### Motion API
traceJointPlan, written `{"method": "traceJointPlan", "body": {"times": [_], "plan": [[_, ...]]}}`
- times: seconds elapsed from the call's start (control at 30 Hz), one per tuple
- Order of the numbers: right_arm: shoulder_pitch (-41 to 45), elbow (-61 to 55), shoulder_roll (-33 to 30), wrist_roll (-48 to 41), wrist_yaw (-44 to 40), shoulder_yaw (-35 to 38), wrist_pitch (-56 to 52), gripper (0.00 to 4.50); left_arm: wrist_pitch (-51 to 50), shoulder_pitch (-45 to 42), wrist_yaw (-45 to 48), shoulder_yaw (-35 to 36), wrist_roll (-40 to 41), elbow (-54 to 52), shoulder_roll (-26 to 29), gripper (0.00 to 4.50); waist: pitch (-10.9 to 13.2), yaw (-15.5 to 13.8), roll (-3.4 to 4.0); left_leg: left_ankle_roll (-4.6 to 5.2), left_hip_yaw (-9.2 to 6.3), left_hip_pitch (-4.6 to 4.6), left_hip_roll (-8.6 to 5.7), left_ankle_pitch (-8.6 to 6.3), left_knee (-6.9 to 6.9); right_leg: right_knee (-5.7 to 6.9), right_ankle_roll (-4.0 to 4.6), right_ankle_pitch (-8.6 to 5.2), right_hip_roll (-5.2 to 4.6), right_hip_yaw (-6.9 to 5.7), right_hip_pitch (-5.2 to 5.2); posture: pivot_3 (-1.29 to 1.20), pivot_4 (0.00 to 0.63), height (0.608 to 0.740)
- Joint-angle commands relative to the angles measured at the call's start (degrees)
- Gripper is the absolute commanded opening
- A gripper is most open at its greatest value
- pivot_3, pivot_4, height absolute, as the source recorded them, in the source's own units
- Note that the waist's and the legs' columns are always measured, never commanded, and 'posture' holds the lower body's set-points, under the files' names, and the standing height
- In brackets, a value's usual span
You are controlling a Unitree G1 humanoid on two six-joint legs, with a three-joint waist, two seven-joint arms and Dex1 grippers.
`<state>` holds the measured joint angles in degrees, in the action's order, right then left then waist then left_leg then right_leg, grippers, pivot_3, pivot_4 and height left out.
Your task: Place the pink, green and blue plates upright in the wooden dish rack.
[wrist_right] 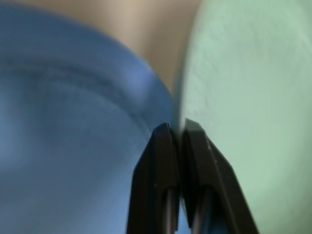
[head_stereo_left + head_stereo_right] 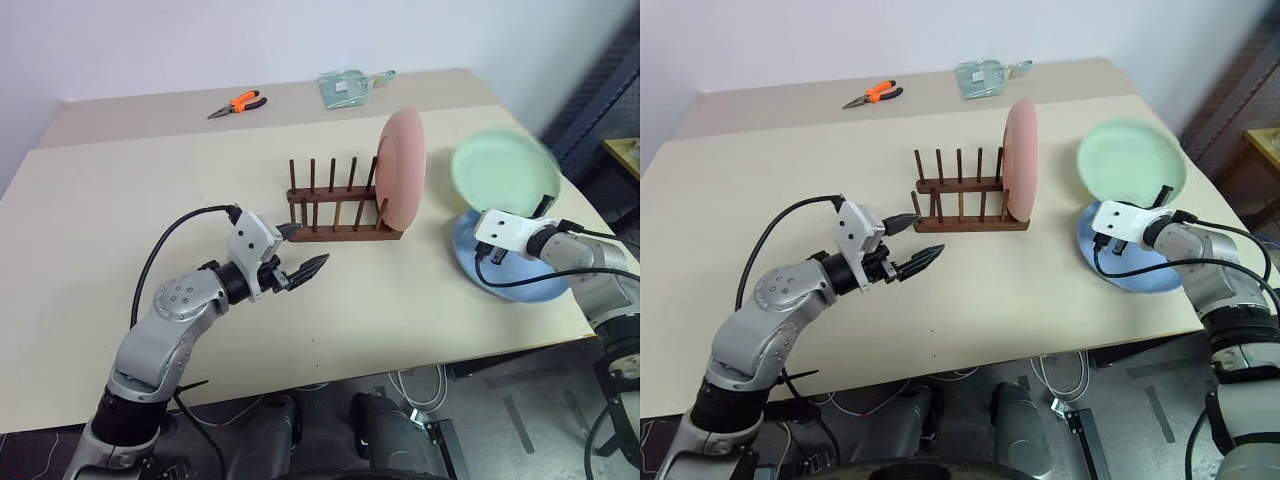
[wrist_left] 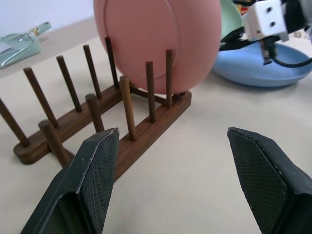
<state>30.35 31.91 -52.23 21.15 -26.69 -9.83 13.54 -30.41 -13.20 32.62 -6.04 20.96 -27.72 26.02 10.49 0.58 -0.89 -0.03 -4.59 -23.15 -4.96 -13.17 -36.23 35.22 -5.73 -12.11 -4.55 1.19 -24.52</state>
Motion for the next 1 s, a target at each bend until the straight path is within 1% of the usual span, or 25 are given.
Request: {"method": "traceJointPlan", "body": {"times": [0.03, 0.07, 0.13, 0.17, 0.2, 0.27, 0.33, 0.37, 0.4, 0.43, 0.5, 0.53, 0.6, 0.67, 0.7, 0.77, 0.83, 0.93, 1.0], "plan": [[1.61, -3.61, -0.73, -0.78, 1.81, 2.93, 2.32, 0.1, 1.35, 0.03, 0.07, 0.21, -0.38, -2.2, 0.1, 3.65, 0.0, 0.01, 0.01, 0.0, 0.0, 0.0, 0.0, 0.0, 0.0, 0.0, -0.01, 0.0, 0.0, 0.0, 0.0, 0.0, 0.15, 0.74], [1.64, -6.76, -0.23, -3.12, 2.73, 5.42, 2.59, 0.1, 1.74, -0.01, -0.04, 0.32, -0.67, -1.92, 0.05, 3.65, 0.03, 0.01, 0.05, 0.0, 0.0, 0.0, 0.0, 0.0, 0.0, 0.0, -0.01, 0.01, 0.0, 0.0, 0.0, 0.0, 0.15, 0.74], [1.93, -15.63, 3.85, -13.74, 2.57, 12.09, 0.09, 0.1, 2.81, -0.26, -0.65, 1.08, -1.54, -0.67, -0.15, 3.65, 0.08, 0.28, 0.12, 0.0, 0.0, 0.0, 0.0, 0.0, 0.01, 0.01, -0.02, 0.01, 0.01, 0.03, -0.02, 0.0, 0.15, 0.74], [1.94, -18.86, 5.58, -17.58, 1.97, 14.26, -1.51, 0.1, 3.16, -0.31, -0.81, 1.41, -1.75, -0.15, -0.16, 3.65, 0.08, 0.45, 0.14, 0.0, 0.02, 0.01, 0.03, 0.0, 0.03, 0.01, -0.03, 0.02, 0.01, 0.08, -0.02, 0.0, 0.15, 0.74], [2.73, -24.57, 8.47, -25.81, 0.76, 17.26, -5.37, 0.1, 4.28, -0.33, -1.19, 2.12, -2.59, 0.86, 0.06, 3.65, 0.08, 0.41, 0.14, 0.0, 0.02, 0.04, 0.07, 0.0, 0.04, 0.03, -0.04, 0.03, 0.03, 0.09, -0.02, 0.0, 0.15, 0.74], [4.35, -33.48, 12.4, -38.9, -0.3, 21.9, -13.3, 0.1, 6.12, -0.32, -1.87, 3.67, -3.64, 2.65, 0.28, 3.65, 0.09, 0.23, 0.15, -0.01, -0.02, 0.05, 0.15, 0.0, 0.05, 0.04, -0.04, 0.03, 0.09, 0.06, -0.02, 0.0, 0.15, 0.74], [5.26, -38.9, 14.09, -46.67, -0.63, 24.84, -19.49, 0.1, 7.68, -0.27, -2.26, 4.62, -4.45, 3.89, 0.4, 3.65, 0.1, -0.21, 0.14, -0.01, -0.07, 0.04, 0.15, 0.0, 0.03, 0.08, -0.04, 0.03, 0.1, 0.02, -0.01, 0.0, 0.15, 0.74], [6.1, -42.93, 14.87, -54.45, -0.68, 26.28, -23.96, 0.1, 9.16, -0.03, -2.76, 5.83, -5.09, 5.29, 0.53, 3.65, 0.08, -0.74, 0.11, 0.0, -0.12, 0.01, 0.14, 0.0, 0.0, 0.06, -0.04, 0.03, 0.07, -0.04, 0.02, 0.0, 0.15, 0.74], [6.68, -45.82, 15.36, -59.99, -0.66, 27.36, -27.37, 0.1, 10.25, 0.15, -3.07, 6.68, -5.56, 6.33, 0.59, 3.65, 0.08, -1.01, 0.11, 0.0, -0.17, 0.01, 0.1, -0.01, -0.04, 0.01, -0.04, 0.03, 0.04, -0.11, 0.08, 0.0, 0.15, 0.74], [6.87, -49.41, 15.74, -67.4, -0.6, 28.01, -31.57, 0.1, 11.81, 0.47, -3.41, 7.56, -6.44, 7.56, 0.92, 3.65, 0.08, -1.27, 0.12, 0.02, -0.18, 0.01, 0.1, -0.02, -0.04, -0.04, -0.03, 0.03, 0.01, -0.11, 0.09, 0.0, 0.15, 0.74], [6.16, -55.17, 16.53, -79.39, -0.06, 27.65, -38.22, 0.1, 13.37, 1.33, -3.41, 8.9, -6.79, 9.08, 1.22, 3.65, 0.08, -1.3, 0.12, 0.03, -0.18, 0.0, 0.06, -0.03, -0.03, -0.04, -0.02, 0.02, -0.06, -0.09, 0.09, 0.0, 0.15, 0.74], [6.08, -57.12, 18.03, -84.98, 1.72, 26.84, -40.76, 0.1, 14.1, 1.95, -3.23, 9.45, -6.94, 9.54, 1.48, 3.65, 0.08, -1.27, 0.13, 0.04, -0.17, 0.0, 0.07, -0.03, -0.01, -0.03, -0.02, 0.02, -0.09, -0.06, 0.07, 0.0, 0.15, 0.74], [5.89, -59.2, 21.04, -91.77, 5.29, 25.19, -43.88, 0.1, 15.05, 2.98, -2.86, 10.45, -6.84, 9.96, 1.67, 3.65, 0.08, -1.16, 0.13, 0.04, -0.17, -0.01, 0.12, -0.03, 0.01, -0.01, -0.01, 0.02, -0.08, -0.06, 0.03, 0.0, 0.15, 0.74], [5.19, -60.55, 25.25, -95.38, 9.54, 21.96, -45.9, 0.1, 16.24, 4.51, -2.27, 11.7, -6.48, 10.15, 2.0, 3.65, 0.08, -1.02, 0.13, 0.04, -0.16, 0.0, 0.14, -0.03, 0.02, 0.0, 0.03, 0.0, -0.07, -0.04, 0.02, 0.0, 0.15, 0.74], [4.91, -60.69, 27.43, -95.53, 11.88, 20.22, -46.54, 0.1, 16.84, 5.27, -1.79, 12.16, -6.25, 10.23, 2.21, 3.65, 0.07, -0.91, 0.13, 0.04, -0.16, -0.01, 0.14, -0.03, 0.01, 0.01, 0.04, 0.0, -0.08, -0.04, 0.01, 0.0, 0.15, 0.74], [4.02, -59.81, 30.51, -92.12, 15.1, 17.01, -47.36, 0.1, 17.15, 6.46, -0.98, 12.69, -5.76, 10.01, 2.6, 3.65, 0.07, -0.88, 0.14, 0.03, -0.14, -0.01, 0.14, -0.03, 0.04, 0.03, 0.06, 0.0, -0.07, -0.02, -0.05, 0.0, 0.15, 0.74], [2.89, -58.91, 31.71, -88.54, 15.2, 14.84, -47.61, 0.1, 16.84, 7.35, -0.53, 12.94, -5.22, 9.38, 2.68, 3.65, 0.08, -1.09, 0.16, 0.03, -0.12, -0.04, 0.14, -0.03, 0.03, 0.03, 0.07, 0.0, -0.07, -0.01, -0.09, 0.0, 0.15, 0.74], [2.43, -57.8, 32.37, -87.3, 15.05, 14.21, -48.09, 0.1, 16.56, 8.11, -0.52, 12.77, -5.43, 8.61, 2.48, 3.65, 0.08, -1.33, 0.15, 0.03, -0.12, -0.11, 0.08, -0.03, -0.02, 0.01, 0.03, 0.02, -0.1, -0.04, -0.11, 0.0, 0.15, 0.74], [2.4, -56.16, 32.28, -84.57, 14.67, 13.83, -47.8, 0.1, 16.03, 8.62, -0.79, 12.39, -5.43, 7.79, 2.06, 3.65, 0.08, -1.26, 0.15, 0.03, -0.12, -0.12, 0.06, -0.03, -0.02, 0.01, 0.02, 0.03, -0.11, -0.03, -0.11, 0.0, 0.15, 0.74]]}}
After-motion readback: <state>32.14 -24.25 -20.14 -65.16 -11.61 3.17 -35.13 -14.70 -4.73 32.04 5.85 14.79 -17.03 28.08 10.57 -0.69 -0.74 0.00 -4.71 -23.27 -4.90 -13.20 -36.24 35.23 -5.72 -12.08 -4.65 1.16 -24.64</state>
